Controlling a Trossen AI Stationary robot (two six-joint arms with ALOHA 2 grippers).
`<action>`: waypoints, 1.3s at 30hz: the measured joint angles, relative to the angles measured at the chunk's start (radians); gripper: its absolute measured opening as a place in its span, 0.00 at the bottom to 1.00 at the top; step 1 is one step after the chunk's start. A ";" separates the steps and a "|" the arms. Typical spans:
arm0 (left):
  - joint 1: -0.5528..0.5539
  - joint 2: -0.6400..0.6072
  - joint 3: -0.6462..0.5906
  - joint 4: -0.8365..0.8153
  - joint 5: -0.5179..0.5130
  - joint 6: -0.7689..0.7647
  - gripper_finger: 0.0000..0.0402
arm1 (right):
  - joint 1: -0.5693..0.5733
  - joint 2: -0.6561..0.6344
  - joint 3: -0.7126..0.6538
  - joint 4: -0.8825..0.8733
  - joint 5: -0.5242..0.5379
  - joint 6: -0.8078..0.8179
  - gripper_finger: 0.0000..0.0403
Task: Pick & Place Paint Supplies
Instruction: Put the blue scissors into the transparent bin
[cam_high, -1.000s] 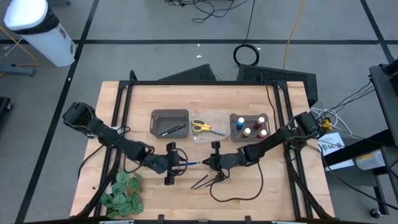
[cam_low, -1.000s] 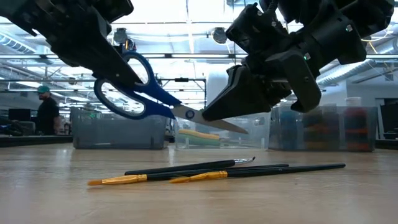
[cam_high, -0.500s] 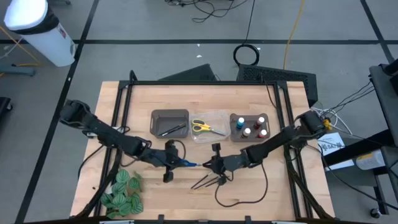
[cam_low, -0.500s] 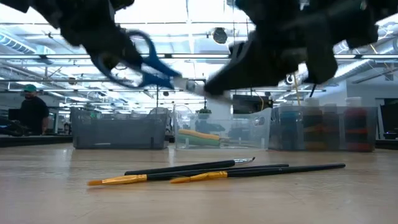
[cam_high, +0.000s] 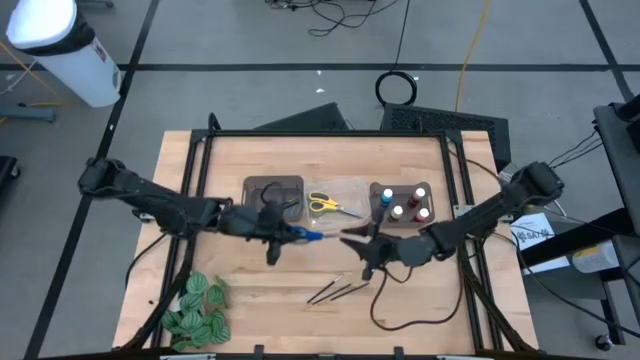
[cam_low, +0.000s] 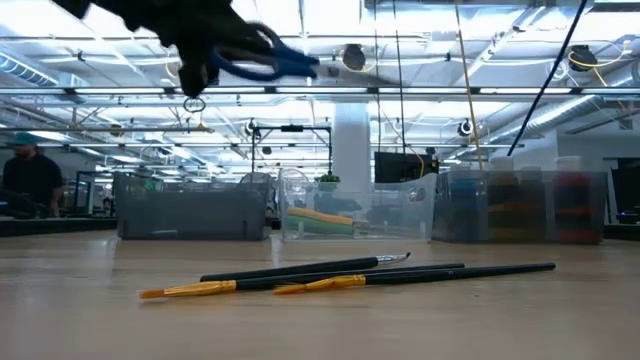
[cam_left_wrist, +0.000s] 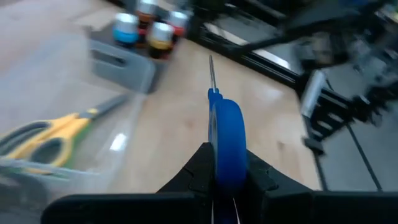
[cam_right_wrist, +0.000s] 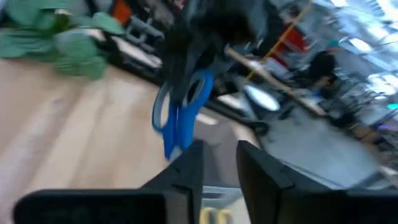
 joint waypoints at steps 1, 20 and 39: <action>0.026 0.001 0.000 -0.003 0.004 -0.012 0.09 | 0.001 -0.014 0.000 0.001 0.017 -0.020 0.24; 0.406 0.191 0.000 0.147 0.440 -0.203 0.09 | -0.004 -0.067 -0.001 0.007 0.020 -0.022 0.43; 0.408 0.230 0.000 0.179 0.310 -0.195 0.36 | -0.004 -0.067 -0.001 0.000 0.020 0.005 0.42</action>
